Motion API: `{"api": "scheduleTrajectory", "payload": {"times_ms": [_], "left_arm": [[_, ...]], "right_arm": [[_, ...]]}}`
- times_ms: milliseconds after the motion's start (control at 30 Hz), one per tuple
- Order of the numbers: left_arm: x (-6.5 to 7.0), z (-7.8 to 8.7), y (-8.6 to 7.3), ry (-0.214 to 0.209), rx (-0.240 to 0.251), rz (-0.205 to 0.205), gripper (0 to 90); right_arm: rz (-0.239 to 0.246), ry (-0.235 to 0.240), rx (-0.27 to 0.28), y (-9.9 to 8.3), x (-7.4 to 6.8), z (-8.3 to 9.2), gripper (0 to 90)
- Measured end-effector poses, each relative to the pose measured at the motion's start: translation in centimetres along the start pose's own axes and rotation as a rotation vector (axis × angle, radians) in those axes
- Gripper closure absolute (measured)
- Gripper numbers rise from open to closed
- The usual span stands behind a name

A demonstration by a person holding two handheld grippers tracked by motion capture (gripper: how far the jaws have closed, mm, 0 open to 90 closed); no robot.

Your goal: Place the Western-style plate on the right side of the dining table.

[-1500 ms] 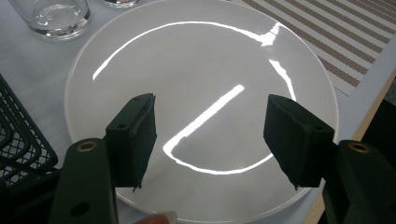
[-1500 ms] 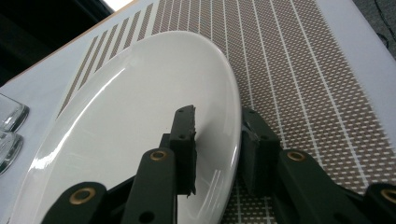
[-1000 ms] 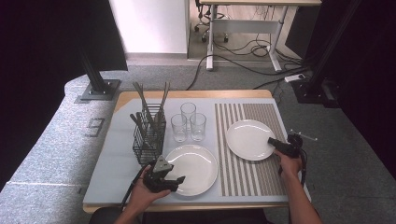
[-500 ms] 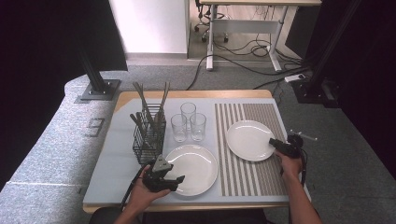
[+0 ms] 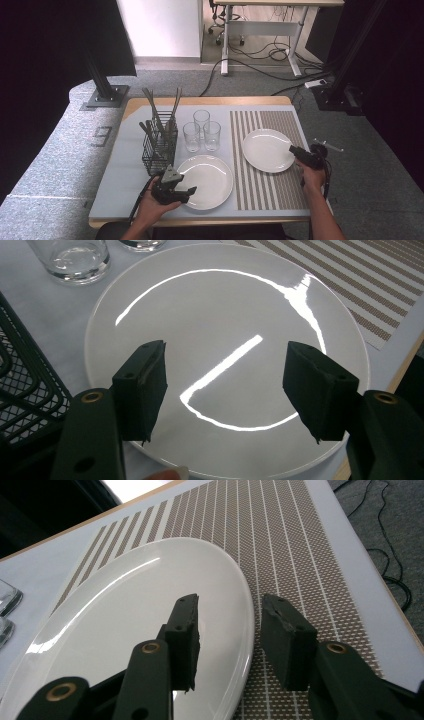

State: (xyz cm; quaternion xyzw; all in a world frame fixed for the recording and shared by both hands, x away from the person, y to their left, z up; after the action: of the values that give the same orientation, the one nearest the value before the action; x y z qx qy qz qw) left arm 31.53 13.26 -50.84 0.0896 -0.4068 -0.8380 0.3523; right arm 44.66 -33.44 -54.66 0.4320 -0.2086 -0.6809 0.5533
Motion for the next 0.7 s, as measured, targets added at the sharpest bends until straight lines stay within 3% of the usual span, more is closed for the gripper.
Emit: {"api": "scheduleTrajectory", "payload": {"times_ms": [133,233,700], "left_arm": [[-0.3,0.2,-0.2,0.01,0.002,0.003,34.0],[-0.5,0.5,-0.1,0.016,0.01,0.013,34.0],[-0.9,1.0,-0.3,0.02,0.028,0.029,32.5]], "right_arm": [[0.0,0.011,0.027,0.2,-0.4,0.4,55.7],[0.027,0.021,0.05,0.3,-0.9,0.7,52.1],[0.071,0.173,0.058,-0.5,-4.0,1.1,50.0]]}}
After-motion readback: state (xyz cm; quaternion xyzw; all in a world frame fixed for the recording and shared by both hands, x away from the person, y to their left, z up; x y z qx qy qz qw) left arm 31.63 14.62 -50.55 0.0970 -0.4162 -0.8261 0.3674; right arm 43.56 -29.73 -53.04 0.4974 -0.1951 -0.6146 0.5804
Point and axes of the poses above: each handheld gripper's, and its own axes: z roughly backward along the jaws, y roughly out of its top, x roughly to its right, the point moved 4 cm from there along -z, roughly forward along the jaws, and after that the axes turned 5 degrees about -y, right-handed, at the moved point
